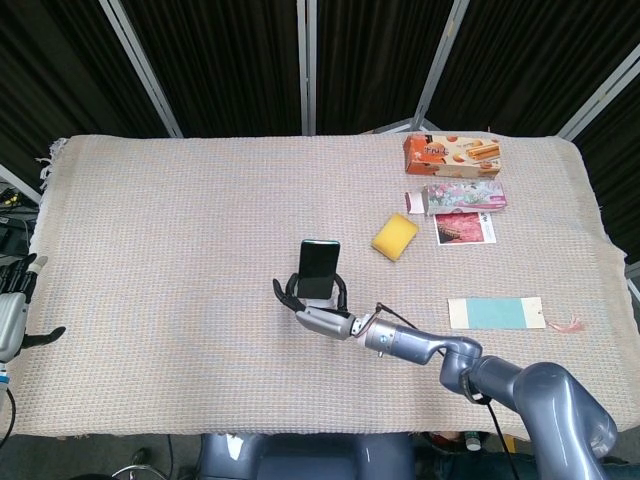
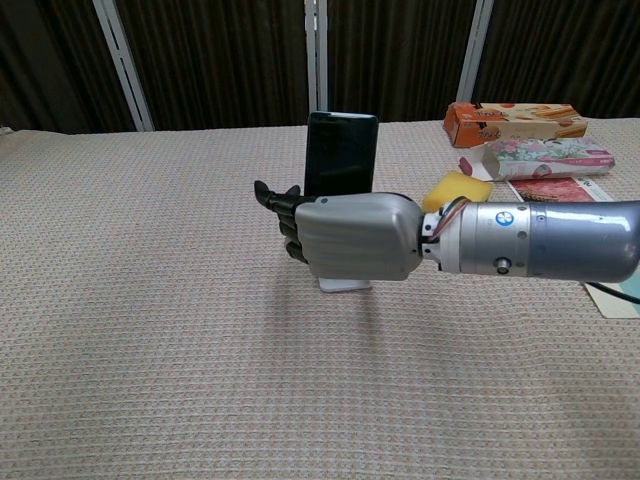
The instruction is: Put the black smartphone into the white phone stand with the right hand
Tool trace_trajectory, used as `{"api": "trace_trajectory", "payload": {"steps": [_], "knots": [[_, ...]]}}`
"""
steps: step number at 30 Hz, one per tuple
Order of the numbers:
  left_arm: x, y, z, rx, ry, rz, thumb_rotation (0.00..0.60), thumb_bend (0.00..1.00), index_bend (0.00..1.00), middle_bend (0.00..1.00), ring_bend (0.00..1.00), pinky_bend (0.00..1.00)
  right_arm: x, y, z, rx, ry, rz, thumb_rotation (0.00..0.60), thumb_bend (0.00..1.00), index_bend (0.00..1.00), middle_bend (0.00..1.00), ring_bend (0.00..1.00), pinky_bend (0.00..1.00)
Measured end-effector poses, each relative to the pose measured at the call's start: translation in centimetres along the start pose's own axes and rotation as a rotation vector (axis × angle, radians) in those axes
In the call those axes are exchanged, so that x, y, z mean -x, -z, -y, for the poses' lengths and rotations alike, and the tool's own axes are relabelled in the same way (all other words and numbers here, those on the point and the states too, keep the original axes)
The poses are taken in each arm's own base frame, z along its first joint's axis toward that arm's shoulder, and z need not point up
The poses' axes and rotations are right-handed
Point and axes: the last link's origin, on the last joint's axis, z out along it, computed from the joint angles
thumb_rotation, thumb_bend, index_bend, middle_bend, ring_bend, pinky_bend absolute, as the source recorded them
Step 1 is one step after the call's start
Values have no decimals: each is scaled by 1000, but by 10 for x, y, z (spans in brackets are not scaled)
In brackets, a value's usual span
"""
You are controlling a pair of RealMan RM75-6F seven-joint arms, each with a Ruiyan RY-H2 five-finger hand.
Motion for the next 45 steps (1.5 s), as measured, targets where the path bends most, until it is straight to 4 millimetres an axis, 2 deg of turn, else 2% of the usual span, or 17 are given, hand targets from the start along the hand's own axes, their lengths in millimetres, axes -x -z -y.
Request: {"api": "trace_trajectory", "payload": {"steps": [21, 23, 27, 34, 45], "knots": [[1, -1, 0, -4, -5, 1, 600, 0, 0, 0, 0, 0, 8, 4, 5, -11, -2, 2, 600, 192, 459, 413, 306, 152], [2, -1, 0, -3, -7, 2, 600, 0, 0, 0, 0, 0, 7, 5, 6, -9, -7, 0, 600, 188, 443, 377, 272, 140], [2, -1, 0, -3, -8, 1, 600, 0, 0, 0, 0, 0, 6, 5, 7, -7, -15, 1, 600, 180, 337, 303, 211, 123], [1, 0, -1, 0, -6, -1, 600, 0, 0, 0, 0, 0, 5, 6, 9, 0, -28, 11, 600, 175, 223, 269, 198, 122], [2, 0, -2, 3, -7, 1, 600, 0, 0, 0, 0, 0, 3, 9, 10, 13, -44, 20, 600, 173, 190, 259, 197, 125]]}}
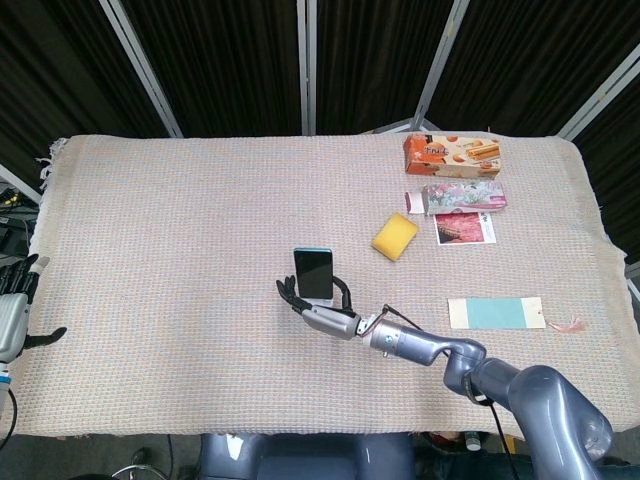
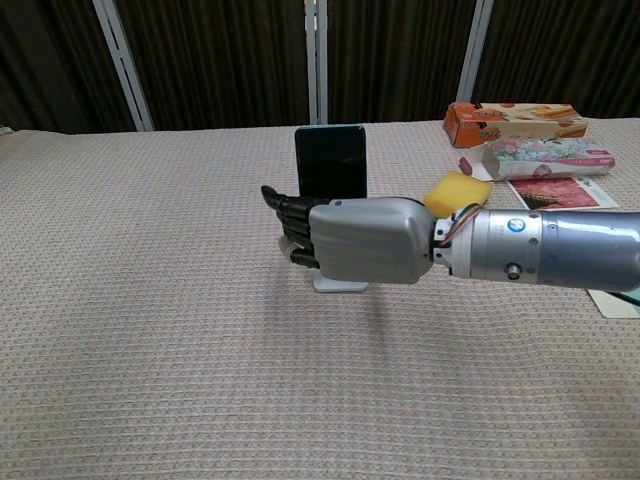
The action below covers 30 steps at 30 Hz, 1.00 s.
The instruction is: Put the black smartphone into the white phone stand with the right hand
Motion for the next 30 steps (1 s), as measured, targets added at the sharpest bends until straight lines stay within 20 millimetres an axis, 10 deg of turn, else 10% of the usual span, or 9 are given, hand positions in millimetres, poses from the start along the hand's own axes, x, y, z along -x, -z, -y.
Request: {"api": "trace_trajectory", "payload": {"steps": [18, 30], "knots": [[-6, 8, -7, 44, 19, -24, 600, 0, 0, 0, 0, 0, -1, 74, -39, 197, -120, 45, 600, 172, 187, 262, 197, 128], [-9, 22, -22, 138, 17, -81, 600, 0, 0, 0, 0, 0, 9, 200, -55, 614, -634, 374, 600, 6, 27, 2, 0, 0]]}}
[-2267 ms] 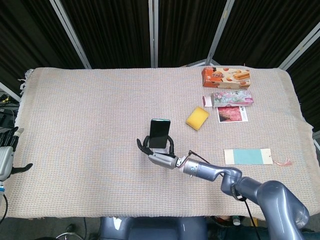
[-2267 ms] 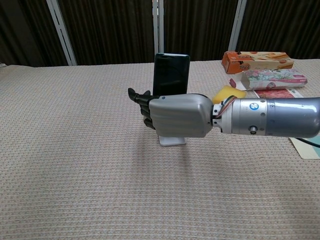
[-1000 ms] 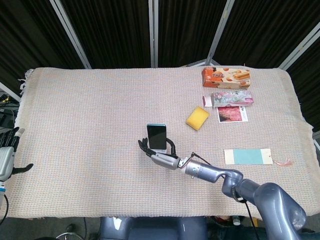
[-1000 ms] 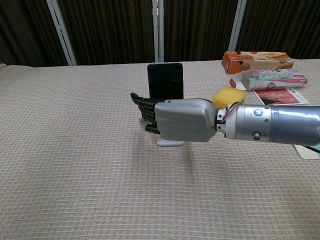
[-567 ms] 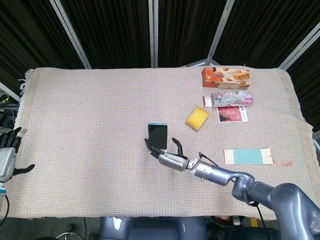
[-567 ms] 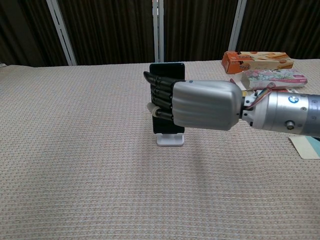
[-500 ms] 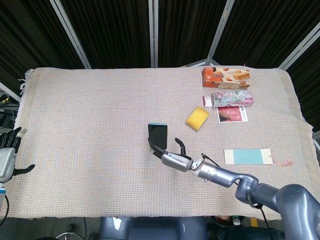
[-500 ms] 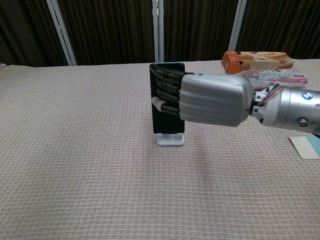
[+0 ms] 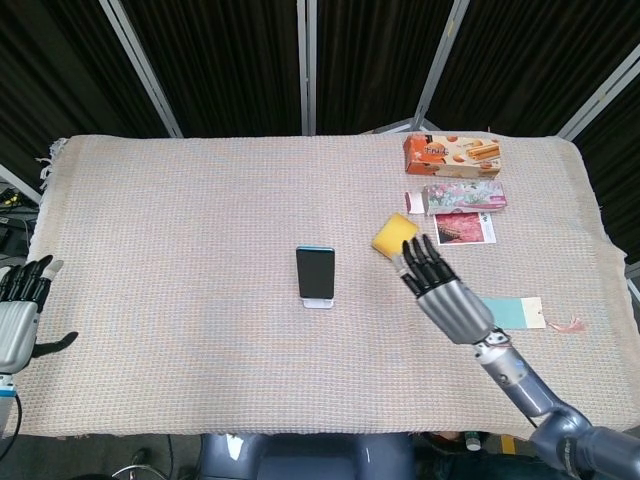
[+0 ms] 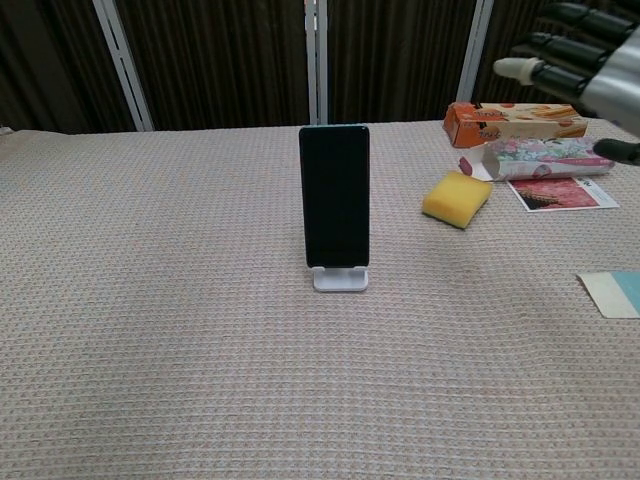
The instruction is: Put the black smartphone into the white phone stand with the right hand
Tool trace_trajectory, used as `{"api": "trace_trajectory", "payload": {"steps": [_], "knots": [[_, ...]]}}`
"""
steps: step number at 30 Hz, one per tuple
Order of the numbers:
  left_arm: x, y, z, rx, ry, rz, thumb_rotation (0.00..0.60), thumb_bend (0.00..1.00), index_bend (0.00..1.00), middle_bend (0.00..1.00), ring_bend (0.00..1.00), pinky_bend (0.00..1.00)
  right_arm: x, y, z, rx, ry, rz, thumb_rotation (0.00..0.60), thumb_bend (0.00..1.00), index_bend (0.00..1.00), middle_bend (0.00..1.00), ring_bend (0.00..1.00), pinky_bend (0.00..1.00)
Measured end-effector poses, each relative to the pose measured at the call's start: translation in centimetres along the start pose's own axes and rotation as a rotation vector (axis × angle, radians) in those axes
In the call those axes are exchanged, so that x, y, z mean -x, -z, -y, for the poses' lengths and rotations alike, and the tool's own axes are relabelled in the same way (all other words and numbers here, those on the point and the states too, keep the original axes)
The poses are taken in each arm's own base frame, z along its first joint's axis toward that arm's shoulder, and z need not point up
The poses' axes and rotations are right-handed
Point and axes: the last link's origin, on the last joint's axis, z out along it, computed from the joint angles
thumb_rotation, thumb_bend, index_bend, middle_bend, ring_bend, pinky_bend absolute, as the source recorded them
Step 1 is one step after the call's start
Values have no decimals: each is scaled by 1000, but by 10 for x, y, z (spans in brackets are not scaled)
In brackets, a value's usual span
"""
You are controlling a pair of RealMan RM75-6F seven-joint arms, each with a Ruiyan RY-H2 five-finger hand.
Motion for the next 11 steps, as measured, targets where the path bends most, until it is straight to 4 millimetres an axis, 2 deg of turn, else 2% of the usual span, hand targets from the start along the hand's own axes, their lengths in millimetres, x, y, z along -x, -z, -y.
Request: {"api": "trace_trajectory", "payload": {"steps": [7, 11], "knots": [[-3, 10, -13, 67, 6, -36, 600, 0, 0, 0, 0, 0, -4, 68, -29, 310, -417, 243, 600, 0, 0, 0, 0, 0], [-4, 15, -16, 82, 13, -37, 600, 0, 0, 0, 0, 0, -10, 94, -37, 398, -532, 283, 600, 0, 0, 0, 0, 0]]}}
